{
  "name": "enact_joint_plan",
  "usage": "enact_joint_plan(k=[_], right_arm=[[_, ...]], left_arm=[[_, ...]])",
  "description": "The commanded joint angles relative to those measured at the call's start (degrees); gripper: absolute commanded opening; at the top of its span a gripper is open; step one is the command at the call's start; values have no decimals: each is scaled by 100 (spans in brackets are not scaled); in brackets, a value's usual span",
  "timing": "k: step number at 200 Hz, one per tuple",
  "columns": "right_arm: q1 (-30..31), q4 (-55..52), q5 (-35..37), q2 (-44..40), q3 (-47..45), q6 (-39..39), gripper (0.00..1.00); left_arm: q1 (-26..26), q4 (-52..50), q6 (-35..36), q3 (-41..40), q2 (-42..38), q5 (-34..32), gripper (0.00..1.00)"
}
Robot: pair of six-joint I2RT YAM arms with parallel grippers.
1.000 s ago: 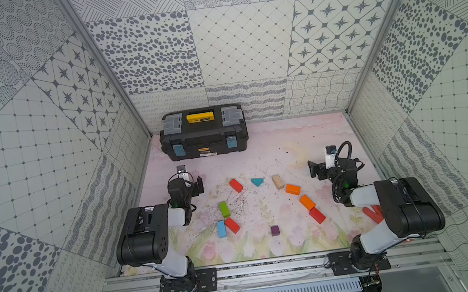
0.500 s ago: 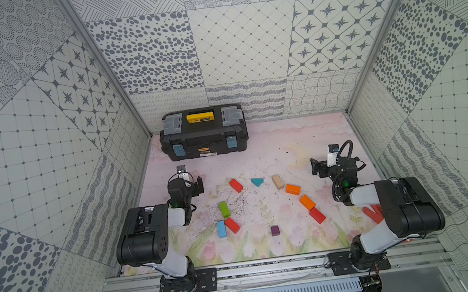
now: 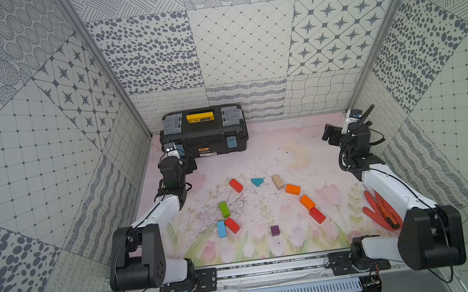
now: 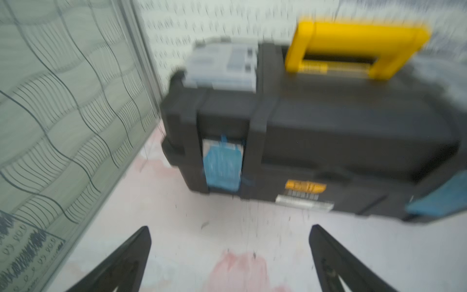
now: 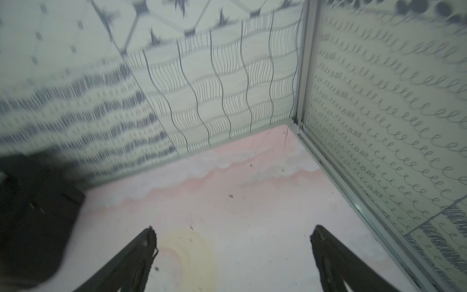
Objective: Assemble a heart with building blocks
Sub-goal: Assemble the building block at the center of the board.
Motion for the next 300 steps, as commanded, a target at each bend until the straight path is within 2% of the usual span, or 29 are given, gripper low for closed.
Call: enact_joint_plan(k=[1, 13, 30, 49, 68, 88, 101, 115, 146, 191, 243, 268, 300], right_arm=[[-298, -1644, -724, 64, -64, 1889, 87], [127, -2694, -536, 368, 476, 2018, 83], [975, -3488, -246, 756, 989, 1722, 82], [1843, -4304, 3, 1243, 1540, 1696, 91], [2472, -4274, -98, 1367, 1531, 1730, 92], [3022, -3555, -759, 1456, 1210, 1390, 89], [3248, -3674, -1126, 1889, 1489, 1198, 85], [3529, -4106, -1061, 2460, 1983, 922, 82], [3645, -4607, -781, 3158, 2426, 779, 74], [3639, -4820, -451, 3522, 2532, 543, 70], [3640, -4734, -483, 3834, 2442, 605, 64], [3642, -4566, -593, 3900, 2368, 665, 56], [3645, -4213, -853, 3711, 2175, 890, 36]], left_arm=[[-156, -2725, -2397, 875, -637, 196, 89], [-451, -3169, -2559, 1048, -592, 493, 87], [-1010, -3848, -2547, 1158, -446, 731, 83], [-1611, -4112, -2593, 922, -405, 1031, 79], [-2107, -4115, -2686, 610, -460, 1335, 78], [-2457, -4175, -2791, 424, -533, 1474, 75], [-2584, -4333, -2841, 411, -573, 1384, 74], [-2630, -4440, -2845, 394, -619, 1345, 73], [-2637, -4798, -2728, 448, -723, 1041, 73], [-2630, -4904, -2783, 512, -667, 988, 71], [-2635, -5175, -2766, 552, -663, 898, 69], [-2636, -5212, -2819, 511, -638, 849, 69], [-2637, -5181, -2947, 424, -562, 914, 67]])
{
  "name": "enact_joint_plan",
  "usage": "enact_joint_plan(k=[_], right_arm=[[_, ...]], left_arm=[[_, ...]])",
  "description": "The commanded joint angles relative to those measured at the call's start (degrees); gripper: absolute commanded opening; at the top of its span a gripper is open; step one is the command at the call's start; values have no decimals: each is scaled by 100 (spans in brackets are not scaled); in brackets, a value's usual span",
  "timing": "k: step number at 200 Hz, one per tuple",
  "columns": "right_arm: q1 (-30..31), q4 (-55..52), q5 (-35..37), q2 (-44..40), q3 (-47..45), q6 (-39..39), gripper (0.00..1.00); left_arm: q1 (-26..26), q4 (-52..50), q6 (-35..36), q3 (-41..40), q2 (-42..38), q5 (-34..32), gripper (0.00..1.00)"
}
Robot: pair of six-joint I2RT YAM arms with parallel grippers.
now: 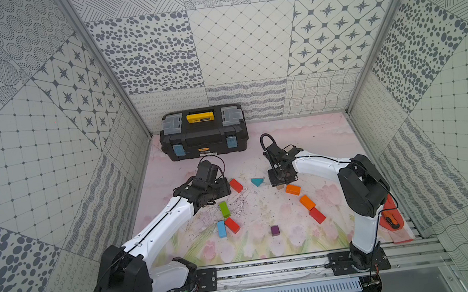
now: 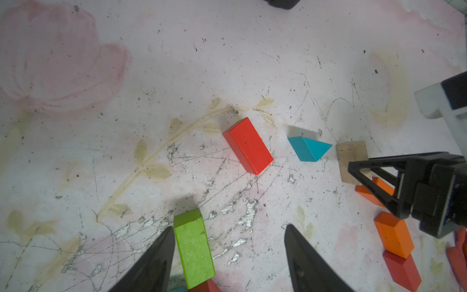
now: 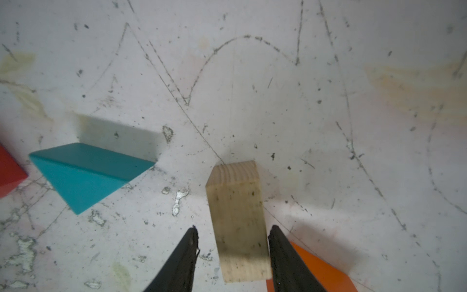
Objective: Assemble a heart with building blocks
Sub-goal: Assemble the building block at the center of the board.
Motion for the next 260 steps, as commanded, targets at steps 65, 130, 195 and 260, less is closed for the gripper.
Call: enact_joint_plan(k=[65, 130, 195, 260], right_arm=[[18, 1035, -711, -234, -487, 1748, 29], [3, 973, -681, -743, -767, 1999, 69], [-206, 660, -349, -1000, -1006, 1520, 39], [-340, 583, -264, -713, -959, 1349, 37]], left_arm=[[-21, -317, -282, -242, -162, -13, 62], [-12, -132, -583, -423, -258, -32, 59], [-14, -136, -639, -347, -179, 141, 54], [-10, 15, -694, -344, 56, 371, 50]])
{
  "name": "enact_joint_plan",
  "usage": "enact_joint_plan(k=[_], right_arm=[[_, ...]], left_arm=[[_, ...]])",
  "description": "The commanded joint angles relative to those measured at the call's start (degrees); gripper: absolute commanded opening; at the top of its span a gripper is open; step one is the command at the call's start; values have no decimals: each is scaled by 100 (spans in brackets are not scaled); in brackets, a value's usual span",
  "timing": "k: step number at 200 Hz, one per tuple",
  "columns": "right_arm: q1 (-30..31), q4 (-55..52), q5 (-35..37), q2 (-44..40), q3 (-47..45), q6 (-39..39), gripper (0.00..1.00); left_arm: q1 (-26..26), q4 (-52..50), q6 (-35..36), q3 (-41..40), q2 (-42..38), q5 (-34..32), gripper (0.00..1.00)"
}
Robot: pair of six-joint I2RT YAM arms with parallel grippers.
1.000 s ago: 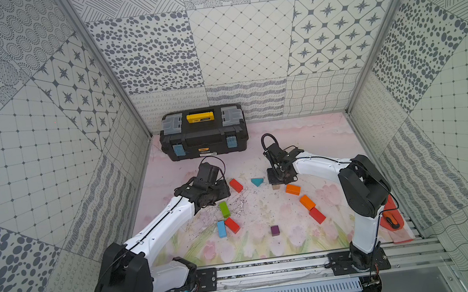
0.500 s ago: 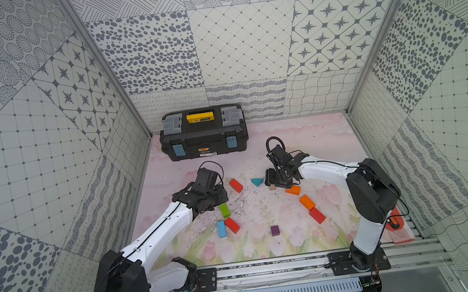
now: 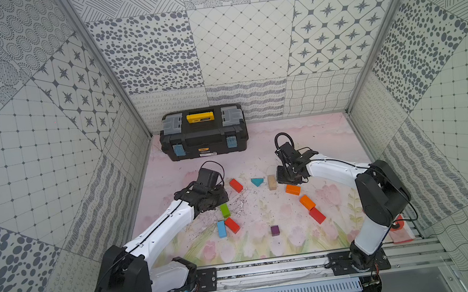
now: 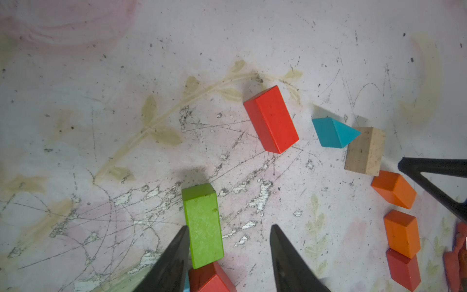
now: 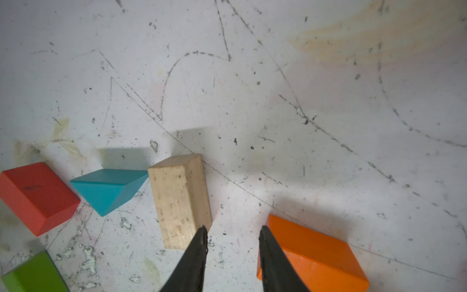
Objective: Assemble a heart with building blocks
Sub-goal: Assemble the building block at the center of the board.
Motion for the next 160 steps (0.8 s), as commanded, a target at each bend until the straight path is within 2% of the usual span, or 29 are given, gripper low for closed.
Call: enact_joint_plan(k=[1, 81, 160], right_arm=[[31, -46, 114, 156, 10, -64, 37], [161, 432, -508, 362, -74, -198, 36], [352, 394, -498, 495, 199, -209, 36]], left_arm=[[-13, 114, -91, 59, 112, 199, 50], [-7, 303, -113, 33, 348, 294, 48], [-8, 305, -92, -10, 388, 262, 47]])
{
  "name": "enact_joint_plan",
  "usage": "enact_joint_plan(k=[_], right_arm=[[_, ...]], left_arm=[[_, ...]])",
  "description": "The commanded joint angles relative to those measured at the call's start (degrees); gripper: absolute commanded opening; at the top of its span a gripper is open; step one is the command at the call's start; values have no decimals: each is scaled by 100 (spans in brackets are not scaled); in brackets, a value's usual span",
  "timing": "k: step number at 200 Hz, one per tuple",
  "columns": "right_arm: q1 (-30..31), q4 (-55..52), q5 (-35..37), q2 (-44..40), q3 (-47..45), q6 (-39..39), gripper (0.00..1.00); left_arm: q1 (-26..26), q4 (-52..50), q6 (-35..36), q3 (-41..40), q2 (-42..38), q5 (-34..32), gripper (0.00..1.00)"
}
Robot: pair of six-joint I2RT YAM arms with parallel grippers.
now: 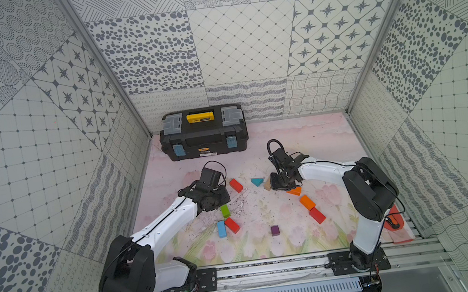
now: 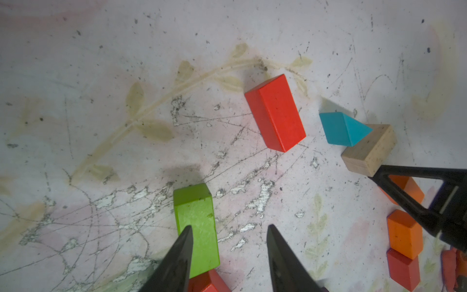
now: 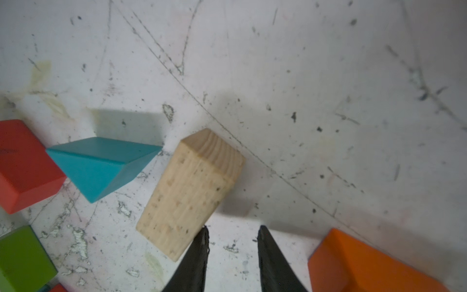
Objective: Assemble a heart with building blocks
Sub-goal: Assemble the building block at the center of the board.
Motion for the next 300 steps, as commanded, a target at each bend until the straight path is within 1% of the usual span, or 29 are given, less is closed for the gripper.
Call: enact_joint_plan(k=[1, 26, 33, 44, 61, 91, 167, 229, 267, 276, 289, 300], right_arm=[[42, 109, 10, 30, 181, -2, 36], [143, -99, 198, -58, 252, -85, 38], [183, -142, 282, -103, 245, -101, 40], [241, -146, 374, -173, 223, -123, 47], [275, -151, 337, -159, 257, -191, 51], [379, -128, 265, 44, 461, -350, 49], [386, -244, 567, 405, 843, -536, 47], [390, -172, 594, 459, 935, -585, 46], [389, -260, 661, 424, 1031, -607, 47], [398, -260, 635, 334, 974, -584, 50], [413, -242, 635, 182, 860, -548, 55], [436, -339, 713, 33, 789, -508, 57]], left_arm=[[-8, 167, 22, -9, 49, 85, 47], [-3, 185, 20, -1, 85, 114, 47], [-1, 194, 17, 5, 81, 128, 47], [1, 198, 18, 2, 85, 132, 47], [3, 211, 18, -2, 82, 132, 47], [-7, 229, 11, -28, 94, 122, 47], [11, 482, -114, -166, 292, 246, 46], [10, 689, -150, -158, 498, 313, 44], [130, 907, -153, 51, 859, 376, 42], [194, 976, -178, 115, 961, 416, 43], [287, 1127, -232, 205, 1138, 570, 49], [350, 1244, -312, 293, 1297, 679, 54]])
